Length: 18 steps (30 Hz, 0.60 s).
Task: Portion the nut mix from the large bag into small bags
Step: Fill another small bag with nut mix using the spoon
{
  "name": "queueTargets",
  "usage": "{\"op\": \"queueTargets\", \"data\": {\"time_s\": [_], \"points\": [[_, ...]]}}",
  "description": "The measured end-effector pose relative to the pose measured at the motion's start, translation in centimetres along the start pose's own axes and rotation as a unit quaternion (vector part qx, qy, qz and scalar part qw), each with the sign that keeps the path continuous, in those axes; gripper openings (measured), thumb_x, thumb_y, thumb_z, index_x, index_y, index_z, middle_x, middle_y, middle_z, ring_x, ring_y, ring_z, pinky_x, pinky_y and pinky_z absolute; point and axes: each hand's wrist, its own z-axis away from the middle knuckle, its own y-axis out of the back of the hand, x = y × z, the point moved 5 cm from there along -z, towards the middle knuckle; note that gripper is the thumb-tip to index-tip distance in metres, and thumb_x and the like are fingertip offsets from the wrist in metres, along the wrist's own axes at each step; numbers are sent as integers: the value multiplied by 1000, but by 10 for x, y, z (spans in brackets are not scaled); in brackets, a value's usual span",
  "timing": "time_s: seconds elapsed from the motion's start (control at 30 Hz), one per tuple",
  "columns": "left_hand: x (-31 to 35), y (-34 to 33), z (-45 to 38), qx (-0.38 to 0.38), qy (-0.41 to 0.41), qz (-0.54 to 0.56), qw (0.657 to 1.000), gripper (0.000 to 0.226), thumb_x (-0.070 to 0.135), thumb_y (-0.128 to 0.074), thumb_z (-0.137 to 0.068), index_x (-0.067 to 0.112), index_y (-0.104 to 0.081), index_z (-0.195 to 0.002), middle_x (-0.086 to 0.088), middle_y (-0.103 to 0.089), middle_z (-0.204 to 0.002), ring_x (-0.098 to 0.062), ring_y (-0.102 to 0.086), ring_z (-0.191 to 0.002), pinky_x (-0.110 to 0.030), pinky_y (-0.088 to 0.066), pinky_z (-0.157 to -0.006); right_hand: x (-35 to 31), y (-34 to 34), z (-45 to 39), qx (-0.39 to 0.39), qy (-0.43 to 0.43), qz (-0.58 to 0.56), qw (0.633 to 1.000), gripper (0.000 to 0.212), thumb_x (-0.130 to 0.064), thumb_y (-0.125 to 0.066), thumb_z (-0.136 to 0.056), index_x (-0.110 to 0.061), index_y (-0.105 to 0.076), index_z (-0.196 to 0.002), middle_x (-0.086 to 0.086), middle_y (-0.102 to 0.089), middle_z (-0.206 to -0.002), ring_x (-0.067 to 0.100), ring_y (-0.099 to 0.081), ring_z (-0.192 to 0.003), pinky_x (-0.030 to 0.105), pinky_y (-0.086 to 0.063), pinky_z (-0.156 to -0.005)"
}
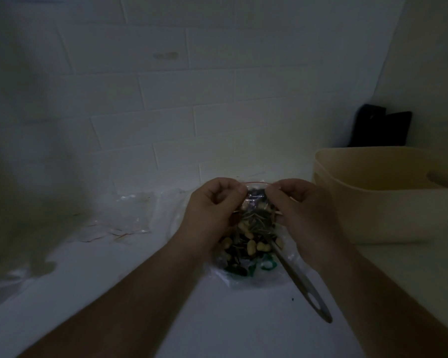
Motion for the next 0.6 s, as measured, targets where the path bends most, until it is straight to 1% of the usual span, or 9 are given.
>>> {"op": "queueTargets", "data": {"time_s": [0.07,0.13,0.2,0.27,0.37,0.43,0.53,0.6], "points": [[0,2,-1,11,-4,-8,1000,11,15,-72,-97,16,-75,-87,-13,-72,-81,-25,-67,-73,-39,-57,-71,1,1,-1,-3,-3,-5,1000,8,-20,-78,-89,-23,-78,-82,3,-79,-86,23,-78,-82,50,-65,-77],[-1,4,-2,23,-8,-19,1000,12,15,-71,-98,16,-76,-87,-10,-74,-81,-22,-68,-72,-36,-58,-70,2,2,-3,2,-8,-8,1000,10,-19,-78,-90,-22,-78,-81,1,-78,-85,21,-78,-80,45,-65,-75],[1,5,-1,32,-14,-25,999,9,14,-71,-98,10,-76,-91,-9,-76,-82,-19,-71,-72,-32,-59,-66,2,3,-4,12,-4,0,1000,9,-19,-77,-91,-19,-77,-82,0,-78,-84,20,-78,-78,43,-65,-73],[3,6,0,40,-21,-38,998,12,15,-70,-99,6,-76,-97,-12,-79,-87,-20,-74,-75,-32,-61,-69,3,3,-4,16,1,10,1000,8,-20,-77,-92,-18,-77,-84,1,-78,-84,20,-78,-77,42,-65,-71],[2,7,0,32,-10,-33,999,17,17,-67,-101,3,-77,-99,-18,-79,-92,-28,-75,-81,-42,-63,-77,4,3,-4,3,-13,2,1000,6,-18,-76,-93,-15,-77,-88,3,-78,-85,21,-78,-77,39,-64,-72],[1,8,0,32,1,-28,999,19,19,-66,-101,4,-78,-98,-19,-79,-91,-30,-74,-82,-47,-62,-82,4,2,-3,-17,-18,-3,1000,4,-16,-74,-94,-14,-76,-91,5,-78,-85,20,-77,-76,37,-64,-73],[1,8,0,31,5,-33,999,21,22,-66,-102,6,-78,-95,-17,-79,-89,-29,-75,-81,-45,-63,-81,1,1,-1,-39,-4,19,999,6,-15,-73,-95,-16,-77,-91,4,-78,-83,20,-77,-77,36,-64,-74],[2,8,0,27,9,-35,999,21,21,-65,-102,5,-77,-94,-14,-78,-86,-27,-72,-77,-41,-62,-76,-1,2,0,-35,9,35,999,7,-16,-72,-96,-18,-77,-91,3,-78,-82,20,-77,-76,38,-65,-75]]}}
